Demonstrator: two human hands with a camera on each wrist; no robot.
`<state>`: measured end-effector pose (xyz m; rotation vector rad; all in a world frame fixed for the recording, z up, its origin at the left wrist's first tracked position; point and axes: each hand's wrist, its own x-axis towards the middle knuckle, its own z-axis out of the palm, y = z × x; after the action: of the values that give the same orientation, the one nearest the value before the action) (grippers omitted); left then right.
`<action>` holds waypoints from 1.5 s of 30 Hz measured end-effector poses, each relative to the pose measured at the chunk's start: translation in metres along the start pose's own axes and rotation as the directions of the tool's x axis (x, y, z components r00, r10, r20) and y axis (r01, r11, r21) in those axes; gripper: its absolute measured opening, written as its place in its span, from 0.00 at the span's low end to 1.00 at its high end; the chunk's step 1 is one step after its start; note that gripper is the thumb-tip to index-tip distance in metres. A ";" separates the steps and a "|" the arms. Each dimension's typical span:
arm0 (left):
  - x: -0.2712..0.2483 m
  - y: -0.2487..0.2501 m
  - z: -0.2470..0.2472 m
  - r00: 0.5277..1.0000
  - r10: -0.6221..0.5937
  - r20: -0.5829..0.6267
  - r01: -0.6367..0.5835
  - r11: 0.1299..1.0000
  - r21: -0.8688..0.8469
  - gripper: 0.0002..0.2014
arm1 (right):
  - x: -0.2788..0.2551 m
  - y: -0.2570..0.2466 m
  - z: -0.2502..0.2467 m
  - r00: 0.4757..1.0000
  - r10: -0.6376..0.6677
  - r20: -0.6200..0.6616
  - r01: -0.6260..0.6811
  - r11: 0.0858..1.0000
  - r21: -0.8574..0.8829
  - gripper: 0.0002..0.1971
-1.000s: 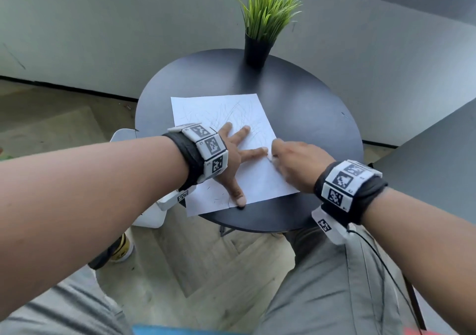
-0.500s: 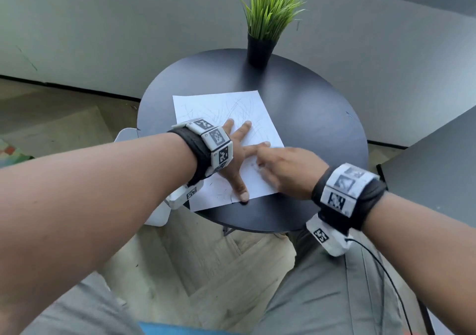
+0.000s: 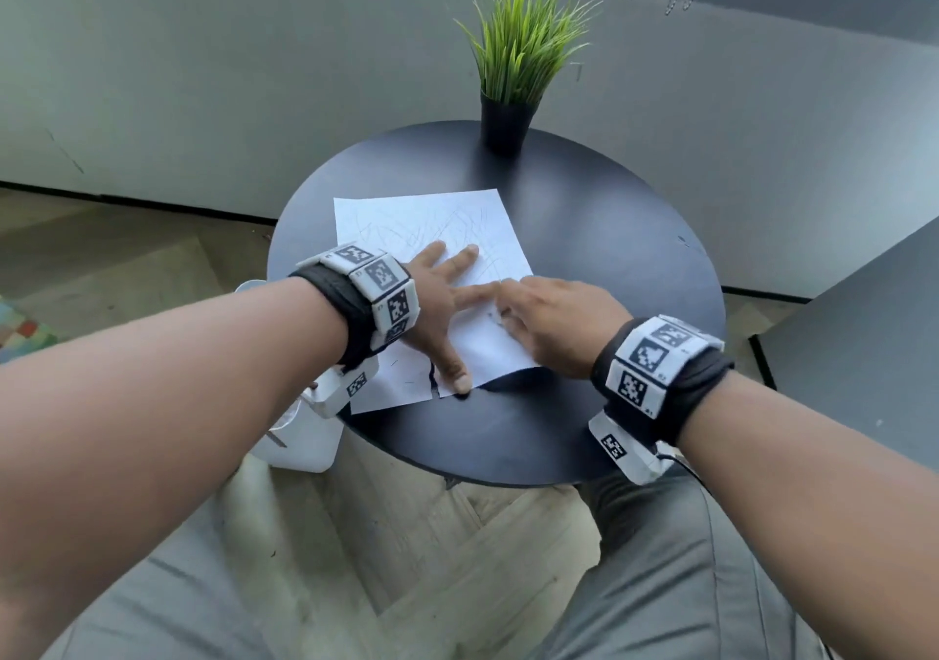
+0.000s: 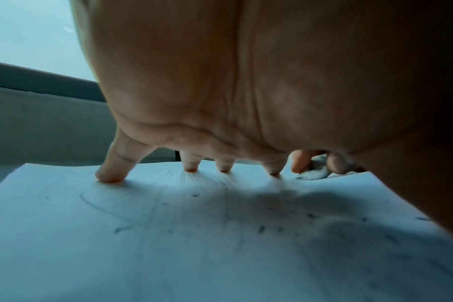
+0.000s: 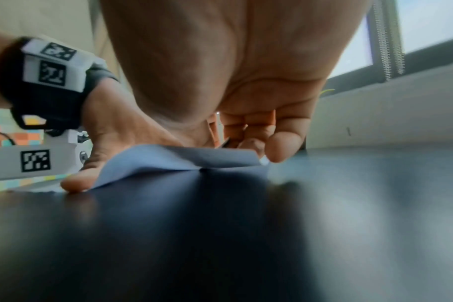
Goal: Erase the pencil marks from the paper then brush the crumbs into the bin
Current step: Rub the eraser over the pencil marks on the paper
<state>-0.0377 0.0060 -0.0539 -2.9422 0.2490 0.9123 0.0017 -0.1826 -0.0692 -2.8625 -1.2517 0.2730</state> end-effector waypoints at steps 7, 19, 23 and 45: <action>0.014 -0.034 0.006 0.997 0.012 -0.072 -0.017 0.998 -0.066 0.52 | 0.034 0.013 -0.006 0.993 0.113 -0.043 -0.111 0.992 0.051 0.09; 0.017 -0.036 0.009 0.996 0.003 -0.084 -0.006 0.999 -0.036 0.62 | 0.030 0.018 -0.010 0.983 0.156 0.096 -0.181 0.919 0.350 0.11; 0.016 -0.035 0.010 0.994 0.014 -0.111 -0.020 0.998 -0.054 0.62 | 0.027 -0.004 -0.004 0.998 -0.031 0.059 0.011 0.954 0.301 0.06; 0.021 -0.036 0.001 0.995 0.014 -0.100 -0.023 0.996 -0.083 0.67 | 0.027 0.013 -0.014 0.999 -0.034 -0.011 0.035 0.993 0.109 0.10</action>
<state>-0.0149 0.0390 -0.0668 -3.0722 0.2488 0.7985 0.0312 -0.1707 -0.0610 -2.7446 -1.2425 0.3178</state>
